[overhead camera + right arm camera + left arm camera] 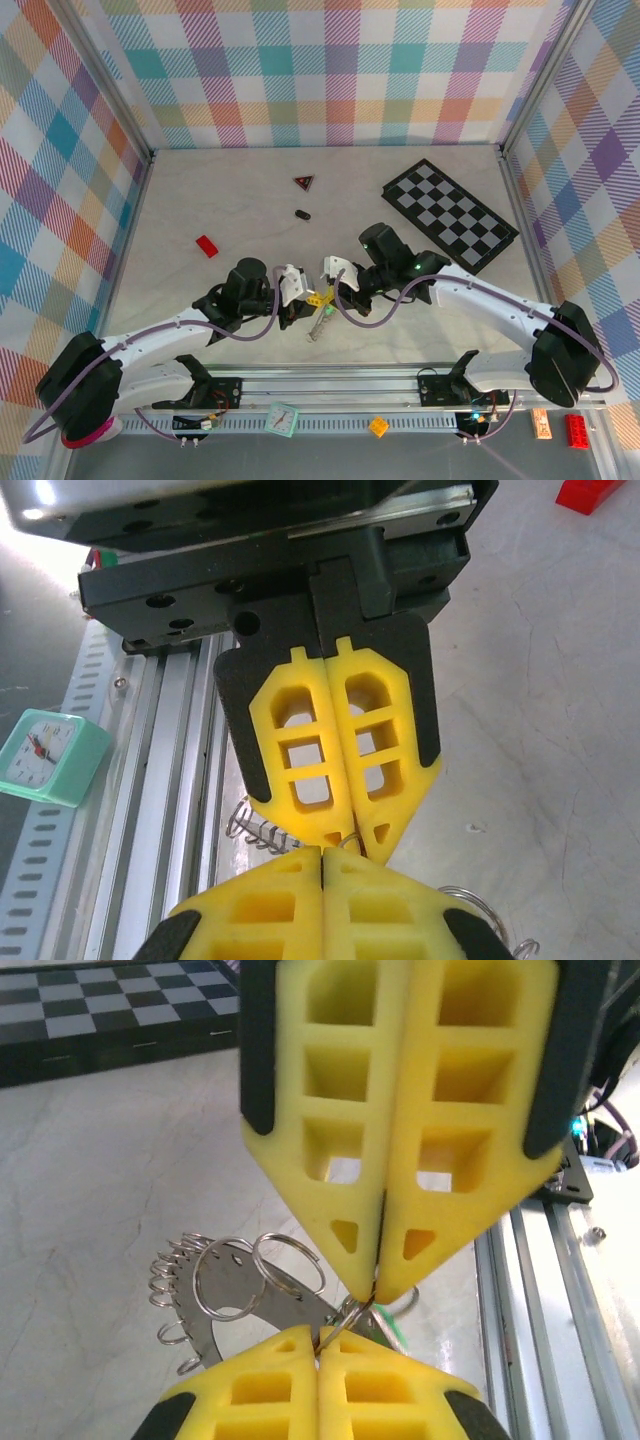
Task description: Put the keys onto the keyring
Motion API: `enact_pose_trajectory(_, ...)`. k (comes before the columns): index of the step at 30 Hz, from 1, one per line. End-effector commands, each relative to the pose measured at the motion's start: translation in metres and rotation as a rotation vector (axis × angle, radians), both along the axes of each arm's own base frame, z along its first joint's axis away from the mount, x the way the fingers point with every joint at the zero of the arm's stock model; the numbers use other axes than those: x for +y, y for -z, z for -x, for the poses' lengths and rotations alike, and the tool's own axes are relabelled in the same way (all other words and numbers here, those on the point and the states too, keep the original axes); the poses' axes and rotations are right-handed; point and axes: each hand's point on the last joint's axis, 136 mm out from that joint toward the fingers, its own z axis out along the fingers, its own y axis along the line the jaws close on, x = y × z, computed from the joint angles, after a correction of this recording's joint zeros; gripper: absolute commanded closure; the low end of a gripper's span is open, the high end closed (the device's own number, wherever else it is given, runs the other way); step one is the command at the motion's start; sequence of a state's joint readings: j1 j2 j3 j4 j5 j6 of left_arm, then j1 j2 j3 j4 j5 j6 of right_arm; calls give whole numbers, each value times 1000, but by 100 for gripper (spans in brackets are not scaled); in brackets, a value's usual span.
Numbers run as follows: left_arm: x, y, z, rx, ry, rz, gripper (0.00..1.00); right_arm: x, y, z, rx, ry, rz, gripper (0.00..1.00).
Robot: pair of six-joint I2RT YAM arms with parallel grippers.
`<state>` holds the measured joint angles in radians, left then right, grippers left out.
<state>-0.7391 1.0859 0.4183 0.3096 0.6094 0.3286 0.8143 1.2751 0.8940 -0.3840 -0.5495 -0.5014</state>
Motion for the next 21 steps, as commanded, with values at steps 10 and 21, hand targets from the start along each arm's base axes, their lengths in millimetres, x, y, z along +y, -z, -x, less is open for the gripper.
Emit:
enact_pose_trajectory(10,-5,-26,-1,-79,23,56,100,-9,-6,-9,-53,118,7,66)
enact_pose_trajectory(21,-3,-25,0,-85,-2,68,100,-22,1,-5,-3,233,-51,57)
